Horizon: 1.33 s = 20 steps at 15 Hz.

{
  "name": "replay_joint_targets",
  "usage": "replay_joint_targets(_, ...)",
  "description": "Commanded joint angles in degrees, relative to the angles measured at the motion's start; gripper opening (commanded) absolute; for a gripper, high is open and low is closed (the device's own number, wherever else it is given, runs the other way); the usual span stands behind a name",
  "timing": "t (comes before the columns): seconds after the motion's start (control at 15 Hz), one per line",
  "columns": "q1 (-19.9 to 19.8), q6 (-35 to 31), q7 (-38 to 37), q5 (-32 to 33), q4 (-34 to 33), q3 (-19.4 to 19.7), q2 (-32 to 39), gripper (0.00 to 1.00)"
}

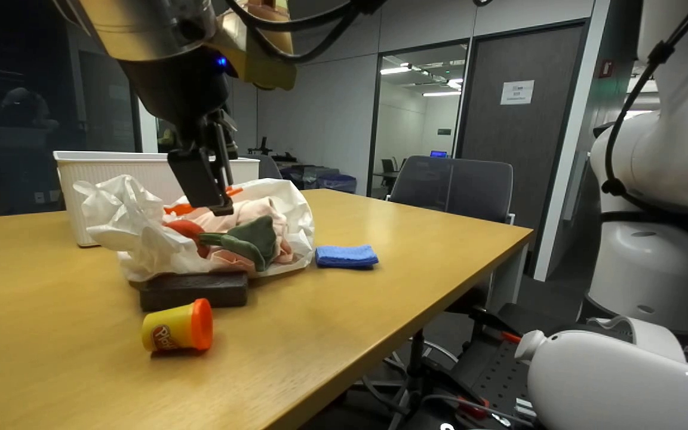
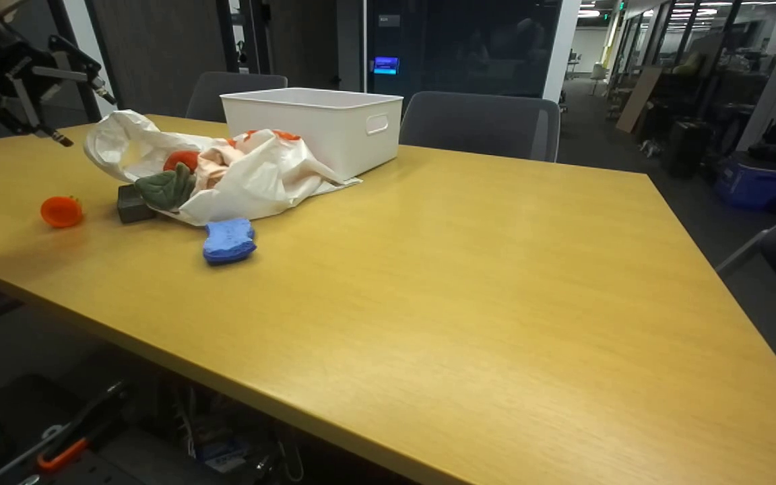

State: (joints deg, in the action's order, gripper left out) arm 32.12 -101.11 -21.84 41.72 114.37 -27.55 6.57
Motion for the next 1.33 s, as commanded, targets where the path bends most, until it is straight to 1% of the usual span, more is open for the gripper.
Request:
replay_joint_targets(0.0, 0.19, 0.15, -0.07, -0.04, -0.19, 0.18, 0.18, 1.0)
replay_joint_targets(0.13, -0.04, 0.18, -0.56, 0.27, -0.24, 0.47, -0.26, 1.0)
replay_joint_targets(0.2, -3.66, -7.03, -0.51, 0.36, 10.51, 2.88, -6.78, 1.0)
replay_joint_targets(0.33, -5.49, -8.21, -2.21, 1.34, 12.89, 4.34, -7.86, 1.0)
replay_joint_targets(0.53, -10.38, -14.17, -3.58, 4.58, 20.17, 8.25, -10.96, 1.0)
replay_joint_targets(0.73, -16.14, -23.43, -3.8, 10.27, 27.17, 13.08, -14.43, 1.0)
replay_joint_targets(0.8, -17.92, -27.36, -3.85, 11.81, 29.07, 14.68, -15.36, 1.0)
replay_joint_targets(0.93, -20.88, -32.88, -4.7, 15.78, 30.84, 17.08, -15.69, 1.0)
replay_joint_targets(1.07, -23.11, -38.61, -4.4, 17.44, 32.22, 19.0, -15.68, 1.0)
replay_joint_targets(1.13, -23.9, -41.21, -4.06, 17.24, 32.74, 19.69, -15.65, 1.0)
replay_joint_targets(1.2, -24.98, -41.83, 6.52, 10.53, 32.31, 22.1, -21.21, 1.0)
replay_joint_targets(1.27, -24.9, -42.7, 9.82, 5.14, 32.51, 22.85, -21.85, 1.0)
